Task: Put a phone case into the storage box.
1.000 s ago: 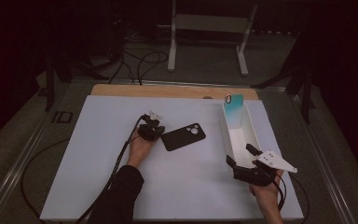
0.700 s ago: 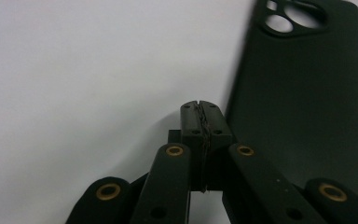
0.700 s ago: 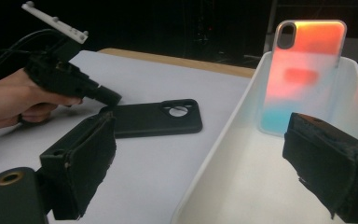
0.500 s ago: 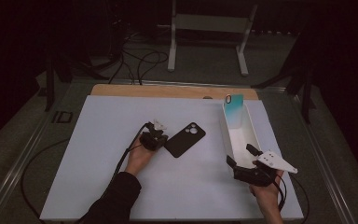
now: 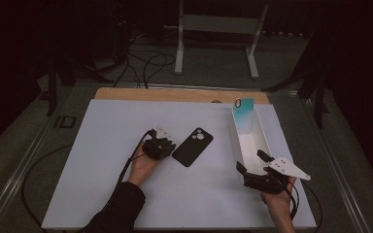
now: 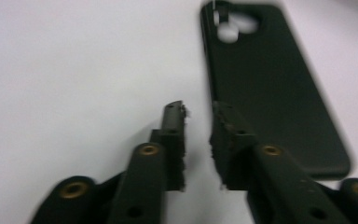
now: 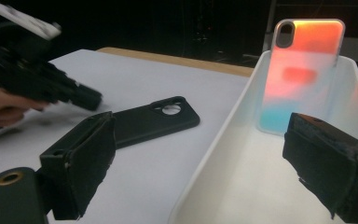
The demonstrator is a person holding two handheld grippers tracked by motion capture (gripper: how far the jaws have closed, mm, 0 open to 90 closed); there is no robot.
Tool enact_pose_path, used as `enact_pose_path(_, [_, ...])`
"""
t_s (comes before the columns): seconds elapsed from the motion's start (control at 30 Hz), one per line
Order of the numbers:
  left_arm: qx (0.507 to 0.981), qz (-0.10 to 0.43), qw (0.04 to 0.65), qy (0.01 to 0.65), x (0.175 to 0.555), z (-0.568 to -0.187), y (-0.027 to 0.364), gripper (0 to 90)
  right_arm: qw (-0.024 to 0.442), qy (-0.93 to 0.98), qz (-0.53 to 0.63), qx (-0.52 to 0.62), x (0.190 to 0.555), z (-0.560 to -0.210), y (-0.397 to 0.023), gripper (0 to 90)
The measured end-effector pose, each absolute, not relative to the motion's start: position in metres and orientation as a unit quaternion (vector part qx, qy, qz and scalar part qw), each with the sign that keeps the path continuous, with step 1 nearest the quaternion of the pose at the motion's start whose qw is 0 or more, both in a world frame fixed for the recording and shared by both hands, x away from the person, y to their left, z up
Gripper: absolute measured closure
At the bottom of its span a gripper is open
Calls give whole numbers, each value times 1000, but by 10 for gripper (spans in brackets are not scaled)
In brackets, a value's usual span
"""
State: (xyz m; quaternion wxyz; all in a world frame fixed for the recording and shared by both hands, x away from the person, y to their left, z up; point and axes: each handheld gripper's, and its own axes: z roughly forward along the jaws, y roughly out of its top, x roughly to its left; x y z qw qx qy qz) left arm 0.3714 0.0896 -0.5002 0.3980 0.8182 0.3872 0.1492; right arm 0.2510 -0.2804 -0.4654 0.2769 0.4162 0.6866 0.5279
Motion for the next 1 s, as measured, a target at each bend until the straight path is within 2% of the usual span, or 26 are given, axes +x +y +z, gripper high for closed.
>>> enact_pose_path(0.13, [789, 178, 438, 393, 351, -473, 112, 513, 279, 687, 527, 415, 251, -465, -281, 92])
enact_pose_path(0.17, [789, 178, 438, 393, 351, -473, 112, 437, 279, 687, 527, 415, 251, -465, -281, 92])
enact_pose_path(0.2, [775, 189, 456, 395, 339, -462, 125, 437, 279, 688, 527, 413, 251, -465, -281, 92])
enact_pose_path(0.23, [767, 195, 467, 394, 332, -458, 132, 336, 279, 688, 528, 411, 251, -465, -280, 92])
enact_pose_path(0.27, [760, 203, 475, 394, 326, -454, 139, 290, 279, 689, 528, 411, 251, -465, -279, 92])
enact_pose_path(0.37, [754, 212, 480, 395, 315, -450, 154, 176, 280, 688, 529, 411, 252, -465, -279, 92])
enact_pose_path(0.4, [751, 225, 476, 400, 307, -448, 166, 176, 279, 687, 530, 411, 252, -465, -279, 92])
enact_pose_path(0.47, [745, 246, 468, 406, 295, -447, 182, 119, 280, 686, 533, 409, 252, -465, -280, 92])
enact_pose_path(0.57, [733, 250, 480, 411, 280, -448, 202, 33, 280, 686, 534, 406, 252, -465, -279, 92])
enact_pose_path(0.63, [727, 254, 488, 412, 271, -450, 212, 6, 280, 685, 537, 404, 252, -465, -279, 92])
enact_pose_path(1.0, [722, 259, 482, 424, 243, -463, 243, 0, 282, 677, 547, 404, 251, -465, -281, 92])
